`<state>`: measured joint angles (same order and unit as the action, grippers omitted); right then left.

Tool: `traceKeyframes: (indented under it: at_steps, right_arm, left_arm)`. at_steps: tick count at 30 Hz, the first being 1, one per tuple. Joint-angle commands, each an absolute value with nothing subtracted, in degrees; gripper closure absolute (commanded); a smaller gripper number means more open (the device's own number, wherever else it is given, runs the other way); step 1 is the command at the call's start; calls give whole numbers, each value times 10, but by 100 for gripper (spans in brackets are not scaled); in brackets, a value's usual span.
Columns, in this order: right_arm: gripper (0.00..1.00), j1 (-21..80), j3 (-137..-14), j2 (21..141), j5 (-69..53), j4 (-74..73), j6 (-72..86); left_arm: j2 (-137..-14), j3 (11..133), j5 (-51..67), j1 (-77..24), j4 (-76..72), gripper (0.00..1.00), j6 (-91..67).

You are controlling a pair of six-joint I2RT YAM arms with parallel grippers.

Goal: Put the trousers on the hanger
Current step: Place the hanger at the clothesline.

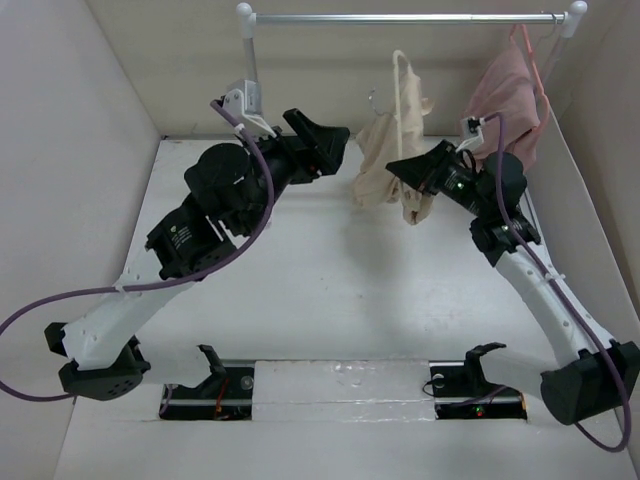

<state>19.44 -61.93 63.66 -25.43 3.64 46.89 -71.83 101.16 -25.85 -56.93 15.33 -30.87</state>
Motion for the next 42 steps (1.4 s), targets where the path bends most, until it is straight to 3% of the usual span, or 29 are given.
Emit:
traceKeyframes:
  at_steps: [1,8,18,42]
  right_arm:
    - [100,127,-664,664,-310,221,523]
    - [100,26,-708,749,-346,342,612]
    - [100,-32,-772,839,-337,475,729]
    - [100,-137,-888,997,-346,536,820]
  left_arm:
    - [-691,962,-249,-570,153,27,-309]
    - [-638,820,-227,-565,179,28,-367]
    - [-565,674,-225,-565,205,29,-424]
    - [-562,647,-236,-565,219,29,-444]
